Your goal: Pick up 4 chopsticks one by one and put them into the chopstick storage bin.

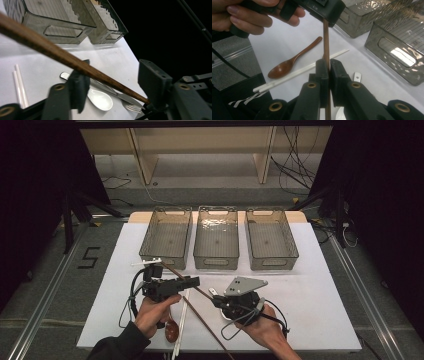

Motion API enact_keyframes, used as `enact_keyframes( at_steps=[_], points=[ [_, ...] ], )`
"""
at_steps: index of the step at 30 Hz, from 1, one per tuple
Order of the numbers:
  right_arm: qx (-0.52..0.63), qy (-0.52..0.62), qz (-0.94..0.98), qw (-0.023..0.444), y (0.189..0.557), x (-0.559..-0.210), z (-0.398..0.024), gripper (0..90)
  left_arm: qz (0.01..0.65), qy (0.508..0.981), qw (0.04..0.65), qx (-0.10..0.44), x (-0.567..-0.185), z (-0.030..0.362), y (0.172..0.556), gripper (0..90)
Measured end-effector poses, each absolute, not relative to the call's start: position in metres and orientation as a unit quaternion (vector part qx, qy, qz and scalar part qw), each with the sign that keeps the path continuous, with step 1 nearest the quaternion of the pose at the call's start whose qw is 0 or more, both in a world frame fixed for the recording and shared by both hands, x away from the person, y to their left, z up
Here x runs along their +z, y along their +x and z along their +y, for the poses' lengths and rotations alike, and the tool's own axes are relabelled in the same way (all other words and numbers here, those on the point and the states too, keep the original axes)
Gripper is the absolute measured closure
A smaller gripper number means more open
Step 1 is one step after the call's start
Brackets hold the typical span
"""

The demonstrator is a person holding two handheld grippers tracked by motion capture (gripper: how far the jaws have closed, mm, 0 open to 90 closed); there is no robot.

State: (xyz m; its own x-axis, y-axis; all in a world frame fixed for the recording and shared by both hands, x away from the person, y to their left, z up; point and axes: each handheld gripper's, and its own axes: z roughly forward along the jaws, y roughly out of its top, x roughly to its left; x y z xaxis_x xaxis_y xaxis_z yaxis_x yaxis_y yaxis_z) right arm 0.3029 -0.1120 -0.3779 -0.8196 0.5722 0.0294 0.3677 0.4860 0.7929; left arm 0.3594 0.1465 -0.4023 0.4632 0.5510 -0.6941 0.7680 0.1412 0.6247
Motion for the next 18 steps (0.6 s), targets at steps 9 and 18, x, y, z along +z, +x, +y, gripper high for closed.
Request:
enact_keyframes(
  at_steps=[9,18],
  points=[
    [0.427,0.275,0.853,0.118,0.3027,-0.3812,-0.1117,86.4,0.517,0.625,0.571,-0.123,-0.4050,0.1506,0.3613,68.7],
    [0.428,0.279,0.852,0.114,0.3032,-0.3852,-0.1108,86.1,0.496,0.605,0.595,-0.187,-0.4022,0.1532,0.3670,80.6]
  ],
)
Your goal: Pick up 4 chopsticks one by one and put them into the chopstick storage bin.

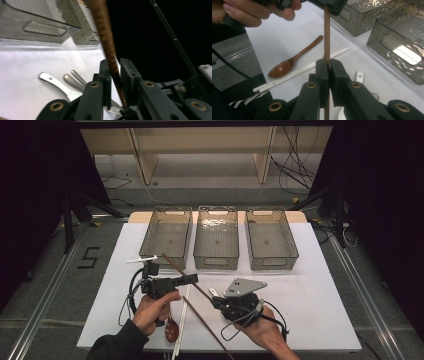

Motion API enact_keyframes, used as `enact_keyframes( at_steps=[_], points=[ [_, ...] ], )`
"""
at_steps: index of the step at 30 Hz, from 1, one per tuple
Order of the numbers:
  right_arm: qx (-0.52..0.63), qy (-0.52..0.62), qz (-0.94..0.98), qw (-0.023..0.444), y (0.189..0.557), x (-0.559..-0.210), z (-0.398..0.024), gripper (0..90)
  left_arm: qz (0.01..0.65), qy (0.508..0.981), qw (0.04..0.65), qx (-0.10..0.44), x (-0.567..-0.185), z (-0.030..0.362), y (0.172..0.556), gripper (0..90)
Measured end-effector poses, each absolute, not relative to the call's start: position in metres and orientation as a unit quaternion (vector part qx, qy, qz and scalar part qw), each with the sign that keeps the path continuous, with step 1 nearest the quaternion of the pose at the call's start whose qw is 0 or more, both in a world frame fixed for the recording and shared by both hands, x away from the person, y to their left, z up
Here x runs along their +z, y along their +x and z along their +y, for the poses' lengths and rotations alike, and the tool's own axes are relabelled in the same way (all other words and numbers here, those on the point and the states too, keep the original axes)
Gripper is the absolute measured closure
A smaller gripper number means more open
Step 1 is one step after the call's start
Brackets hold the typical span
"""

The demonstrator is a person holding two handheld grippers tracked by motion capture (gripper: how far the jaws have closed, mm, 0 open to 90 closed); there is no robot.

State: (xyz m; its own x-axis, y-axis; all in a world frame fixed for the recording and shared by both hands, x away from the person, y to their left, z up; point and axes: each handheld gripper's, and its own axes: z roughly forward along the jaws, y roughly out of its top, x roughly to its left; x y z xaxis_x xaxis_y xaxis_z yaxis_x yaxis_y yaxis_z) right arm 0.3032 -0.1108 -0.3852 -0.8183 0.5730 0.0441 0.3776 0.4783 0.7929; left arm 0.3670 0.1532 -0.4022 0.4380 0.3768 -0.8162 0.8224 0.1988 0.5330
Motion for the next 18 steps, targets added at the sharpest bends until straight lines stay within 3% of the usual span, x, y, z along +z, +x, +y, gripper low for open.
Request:
enact_keyframes(
  at_steps=[5,11,18],
  points=[
    [0.428,0.288,0.850,0.105,0.305,-0.389,-0.111,84.5,0.486,0.608,0.595,-0.199,-0.400,0.153,0.368,83.7],
    [0.436,0.309,0.840,0.089,0.307,-0.382,-0.124,59.2,0.486,0.621,0.588,-0.179,-0.393,0.163,0.374,83.8],
    [0.404,0.337,0.848,0.070,0.307,-0.386,-0.133,43.7,0.477,0.657,0.567,-0.135,-0.374,0.174,0.381,83.7]
  ],
)
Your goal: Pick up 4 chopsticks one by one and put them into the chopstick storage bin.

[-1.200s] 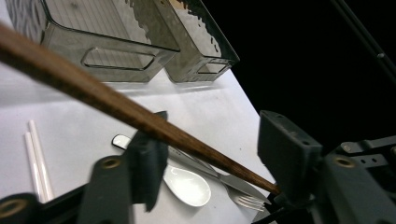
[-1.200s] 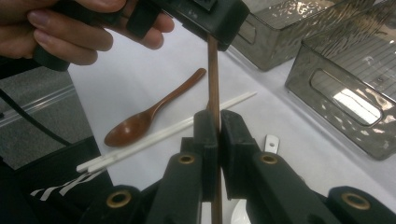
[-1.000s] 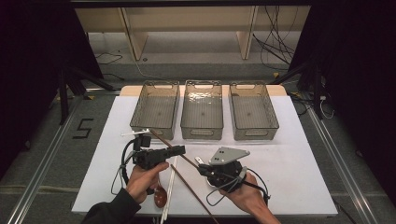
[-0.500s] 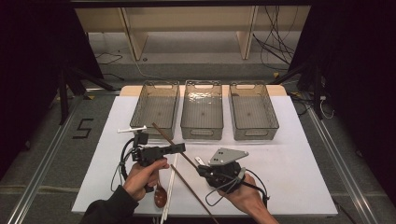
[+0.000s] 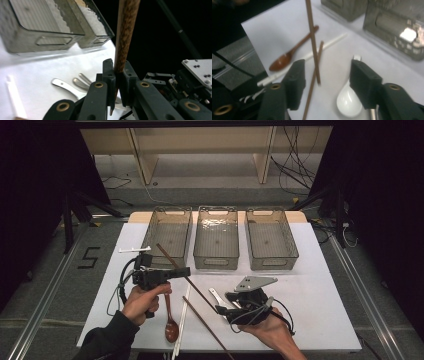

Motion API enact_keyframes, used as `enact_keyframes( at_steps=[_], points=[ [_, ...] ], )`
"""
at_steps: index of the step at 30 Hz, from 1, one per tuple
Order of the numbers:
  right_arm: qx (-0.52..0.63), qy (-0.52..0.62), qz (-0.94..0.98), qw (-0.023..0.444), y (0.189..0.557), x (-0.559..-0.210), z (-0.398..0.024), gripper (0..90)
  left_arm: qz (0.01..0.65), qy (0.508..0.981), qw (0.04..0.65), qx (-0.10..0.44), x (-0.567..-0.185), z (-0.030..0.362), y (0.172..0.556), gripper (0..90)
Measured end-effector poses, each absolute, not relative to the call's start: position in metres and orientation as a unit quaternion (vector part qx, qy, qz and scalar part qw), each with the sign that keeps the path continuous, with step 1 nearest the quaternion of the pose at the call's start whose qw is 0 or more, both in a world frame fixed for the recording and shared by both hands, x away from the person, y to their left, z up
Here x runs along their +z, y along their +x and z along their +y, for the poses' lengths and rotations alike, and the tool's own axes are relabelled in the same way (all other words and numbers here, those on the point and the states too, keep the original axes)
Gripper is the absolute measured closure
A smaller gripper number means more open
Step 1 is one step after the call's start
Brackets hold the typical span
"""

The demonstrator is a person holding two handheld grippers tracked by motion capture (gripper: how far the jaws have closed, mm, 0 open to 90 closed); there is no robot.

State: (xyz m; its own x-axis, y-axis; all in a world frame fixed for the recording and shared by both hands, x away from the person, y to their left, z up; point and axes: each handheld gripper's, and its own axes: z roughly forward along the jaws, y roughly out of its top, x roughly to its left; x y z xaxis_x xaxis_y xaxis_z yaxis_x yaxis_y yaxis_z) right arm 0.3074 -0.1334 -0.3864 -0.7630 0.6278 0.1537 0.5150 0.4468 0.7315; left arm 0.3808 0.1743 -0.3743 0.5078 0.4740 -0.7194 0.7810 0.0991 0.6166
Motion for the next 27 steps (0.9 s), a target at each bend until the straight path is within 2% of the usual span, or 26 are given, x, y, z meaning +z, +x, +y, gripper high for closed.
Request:
enact_keyframes(
  at_steps=[3,7,19,27],
  points=[
    [0.385,0.348,0.853,0.059,0.306,-0.391,-0.138,37.8,0.475,0.672,0.557,-0.112,-0.364,0.180,0.386,83.8],
    [0.375,0.359,0.853,0.051,0.304,-0.394,-0.144,34.2,0.476,0.686,0.543,-0.092,-0.349,0.190,0.398,83.7],
    [0.373,0.364,0.853,0.044,0.300,-0.398,-0.149,28.8,0.504,0.686,0.522,-0.043,-0.311,0.222,0.448,83.6],
    [0.369,0.360,0.856,0.039,0.299,-0.400,-0.147,27.5,0.530,0.683,0.502,-0.009,-0.307,0.230,0.483,83.6]
  ],
)
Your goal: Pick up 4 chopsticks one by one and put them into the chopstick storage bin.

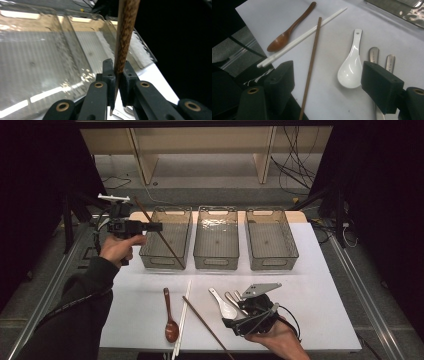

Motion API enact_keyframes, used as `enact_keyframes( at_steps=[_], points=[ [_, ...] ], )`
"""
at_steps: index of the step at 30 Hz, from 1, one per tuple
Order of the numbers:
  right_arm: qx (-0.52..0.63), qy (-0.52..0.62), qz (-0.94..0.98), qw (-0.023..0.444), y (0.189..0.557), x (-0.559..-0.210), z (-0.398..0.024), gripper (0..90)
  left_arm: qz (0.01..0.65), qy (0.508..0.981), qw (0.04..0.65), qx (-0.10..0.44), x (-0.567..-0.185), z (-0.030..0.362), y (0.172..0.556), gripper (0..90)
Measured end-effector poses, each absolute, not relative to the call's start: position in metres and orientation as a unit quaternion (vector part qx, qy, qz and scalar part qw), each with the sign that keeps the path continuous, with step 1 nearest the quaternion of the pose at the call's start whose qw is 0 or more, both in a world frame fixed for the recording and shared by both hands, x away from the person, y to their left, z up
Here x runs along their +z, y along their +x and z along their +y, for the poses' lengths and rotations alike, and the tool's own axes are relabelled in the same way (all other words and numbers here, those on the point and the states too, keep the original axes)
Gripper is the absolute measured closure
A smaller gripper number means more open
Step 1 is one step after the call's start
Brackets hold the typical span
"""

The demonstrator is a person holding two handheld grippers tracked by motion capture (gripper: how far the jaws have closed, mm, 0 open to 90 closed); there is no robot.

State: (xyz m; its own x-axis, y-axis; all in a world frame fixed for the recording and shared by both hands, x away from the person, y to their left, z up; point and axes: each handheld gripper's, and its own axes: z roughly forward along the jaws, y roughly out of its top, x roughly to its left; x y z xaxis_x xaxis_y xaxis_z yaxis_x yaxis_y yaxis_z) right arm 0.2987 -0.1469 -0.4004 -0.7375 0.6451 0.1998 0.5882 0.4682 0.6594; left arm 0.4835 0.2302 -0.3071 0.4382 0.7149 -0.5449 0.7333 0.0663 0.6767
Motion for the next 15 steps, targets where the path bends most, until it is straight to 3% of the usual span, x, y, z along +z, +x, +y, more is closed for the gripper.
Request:
enact_keyframes(
  at_steps=[15],
  points=[
    [0.368,0.359,0.857,0.034,0.300,-0.403,-0.147,27.2,0.564,0.685,0.460,0.028,-0.312,0.226,0.534,83.4]
  ],
)
